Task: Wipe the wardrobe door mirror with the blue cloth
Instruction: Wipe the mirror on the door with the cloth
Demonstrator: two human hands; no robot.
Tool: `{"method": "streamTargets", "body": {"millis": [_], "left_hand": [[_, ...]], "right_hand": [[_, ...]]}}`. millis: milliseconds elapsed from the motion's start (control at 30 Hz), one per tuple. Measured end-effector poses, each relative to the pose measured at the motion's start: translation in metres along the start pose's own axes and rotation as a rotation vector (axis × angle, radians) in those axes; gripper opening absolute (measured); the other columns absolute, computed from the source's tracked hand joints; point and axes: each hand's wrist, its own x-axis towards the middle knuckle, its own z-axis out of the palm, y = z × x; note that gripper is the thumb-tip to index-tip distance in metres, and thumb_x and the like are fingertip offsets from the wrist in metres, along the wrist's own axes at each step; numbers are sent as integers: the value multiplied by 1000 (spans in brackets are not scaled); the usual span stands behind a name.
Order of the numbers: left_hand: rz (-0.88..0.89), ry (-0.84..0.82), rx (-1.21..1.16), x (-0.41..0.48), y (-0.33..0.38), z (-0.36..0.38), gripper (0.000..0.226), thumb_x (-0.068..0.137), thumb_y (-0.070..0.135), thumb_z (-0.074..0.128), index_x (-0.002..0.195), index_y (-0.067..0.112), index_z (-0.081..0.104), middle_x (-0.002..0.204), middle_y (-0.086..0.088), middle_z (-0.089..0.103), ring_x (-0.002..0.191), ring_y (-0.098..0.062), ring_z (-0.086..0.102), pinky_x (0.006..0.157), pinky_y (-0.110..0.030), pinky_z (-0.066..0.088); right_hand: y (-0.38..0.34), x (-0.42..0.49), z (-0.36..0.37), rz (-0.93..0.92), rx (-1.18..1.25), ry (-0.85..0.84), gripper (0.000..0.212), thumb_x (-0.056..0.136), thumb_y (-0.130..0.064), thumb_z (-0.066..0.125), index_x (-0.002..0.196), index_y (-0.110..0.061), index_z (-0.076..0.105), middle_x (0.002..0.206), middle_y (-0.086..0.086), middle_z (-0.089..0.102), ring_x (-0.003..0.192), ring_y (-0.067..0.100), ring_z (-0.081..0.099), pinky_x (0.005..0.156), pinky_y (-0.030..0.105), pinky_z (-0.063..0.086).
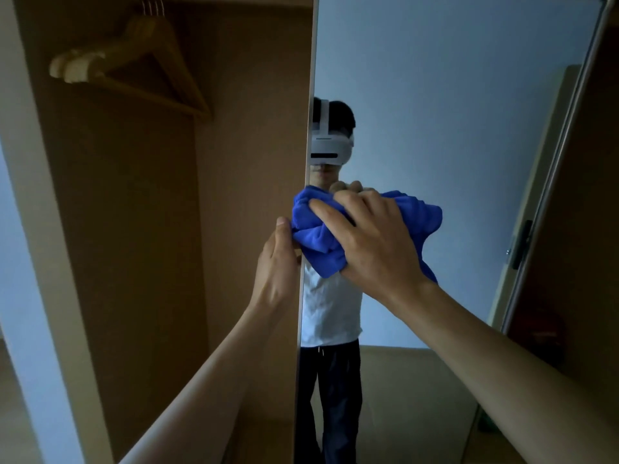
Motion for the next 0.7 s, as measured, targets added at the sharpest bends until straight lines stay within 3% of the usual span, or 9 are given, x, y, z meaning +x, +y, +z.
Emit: {"method": "streamTargets", "body": {"millis": [133, 300, 367, 500, 633, 700], "left_hand": [[-66, 1, 3, -10, -26, -7, 54, 109, 51, 25, 107, 32, 75, 105, -3, 78, 104, -16, 74, 99, -46, 55], [-158, 11, 62, -23, -58, -14, 60, 110, 50, 22, 115, 18, 73, 105, -7, 78, 101, -16, 74, 96, -40, 57], [-183, 15, 80, -32, -74, -17, 62, 110, 49, 21, 112, 18, 74, 101, -5, 79, 98, -13, 75, 92, -35, 57], [-262, 22, 46, -55, -108, -23, 64, 110, 50, 21, 109, 16, 76, 103, -7, 79, 101, -18, 75, 95, -40, 56], [-321, 74, 1, -65, -130, -26, 58, 103, 59, 28, 91, 36, 81, 100, 1, 80, 99, -12, 75, 87, -31, 55], [-332, 94, 15, -69, -143, -27, 58, 104, 57, 30, 97, 27, 79, 101, -2, 79, 100, -16, 75, 93, -39, 57]], "right_hand": [[-17, -29, 15, 5, 7, -6, 51, 86, -17, 63, 136, -19, 57, 122, 10, 62, 97, 32, 56, 84, 46, 41], [-40, -72, 32, 13, 32, -53, 44, 93, -25, 59, 137, -20, 58, 125, 11, 61, 100, 32, 56, 89, 47, 42], [-49, -89, 38, 24, 50, -74, 43, 95, -28, 56, 138, -20, 58, 123, 11, 62, 100, 32, 56, 90, 47, 43], [-67, -119, 51, 49, 53, -89, 44, 97, -32, 60, 140, -21, 57, 121, 11, 63, 98, 32, 57, 91, 46, 43], [-82, -148, 64, 66, 59, -92, 47, 95, -28, 66, 141, -22, 57, 121, 10, 63, 99, 30, 55, 92, 45, 41], [-90, -167, 72, 51, 46, -115, 49, 93, -29, 70, 141, -23, 58, 121, 9, 64, 98, 29, 53, 92, 43, 41]]}}
